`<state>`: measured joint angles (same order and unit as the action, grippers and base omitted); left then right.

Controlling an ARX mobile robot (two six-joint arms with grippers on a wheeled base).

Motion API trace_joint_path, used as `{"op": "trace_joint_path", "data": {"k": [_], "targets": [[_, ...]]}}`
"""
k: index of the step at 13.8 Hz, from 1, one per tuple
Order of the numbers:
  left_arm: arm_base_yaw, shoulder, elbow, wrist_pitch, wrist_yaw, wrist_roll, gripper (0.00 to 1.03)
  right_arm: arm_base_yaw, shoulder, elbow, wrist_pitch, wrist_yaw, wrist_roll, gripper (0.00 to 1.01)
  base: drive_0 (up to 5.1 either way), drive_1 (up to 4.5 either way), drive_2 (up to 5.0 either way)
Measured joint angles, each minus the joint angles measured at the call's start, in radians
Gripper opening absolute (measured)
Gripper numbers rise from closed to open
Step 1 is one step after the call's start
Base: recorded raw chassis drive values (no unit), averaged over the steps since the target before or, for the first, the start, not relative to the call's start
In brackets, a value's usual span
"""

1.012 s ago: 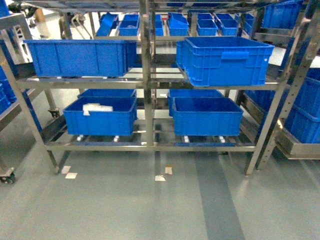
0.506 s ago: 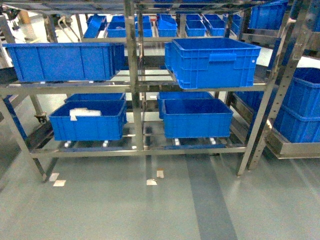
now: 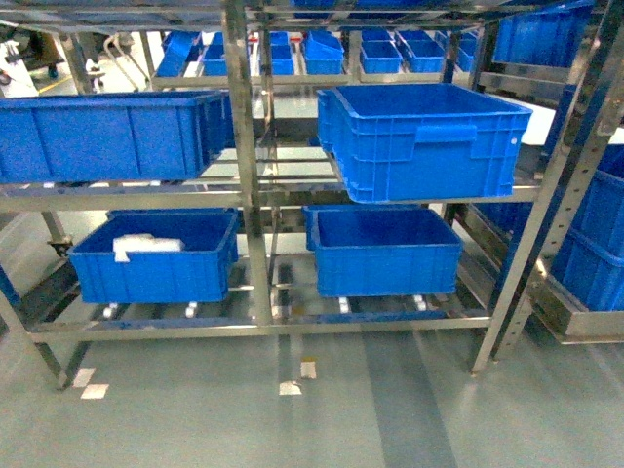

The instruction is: Pick red block from blue box to shelf

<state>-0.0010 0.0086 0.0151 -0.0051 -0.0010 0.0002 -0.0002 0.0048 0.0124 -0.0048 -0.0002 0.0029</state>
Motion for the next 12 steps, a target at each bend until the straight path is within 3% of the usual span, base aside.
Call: {"op": "trace_joint_path", "data": {"k": [12], "targets": [[0.0, 0.0, 0.0, 0.004, 0.0, 0.0, 0.98, 0.0, 0.0, 0.0, 0.002, 0.0, 0.0, 0.28, 0.1, 4.15, -3.9]]}}
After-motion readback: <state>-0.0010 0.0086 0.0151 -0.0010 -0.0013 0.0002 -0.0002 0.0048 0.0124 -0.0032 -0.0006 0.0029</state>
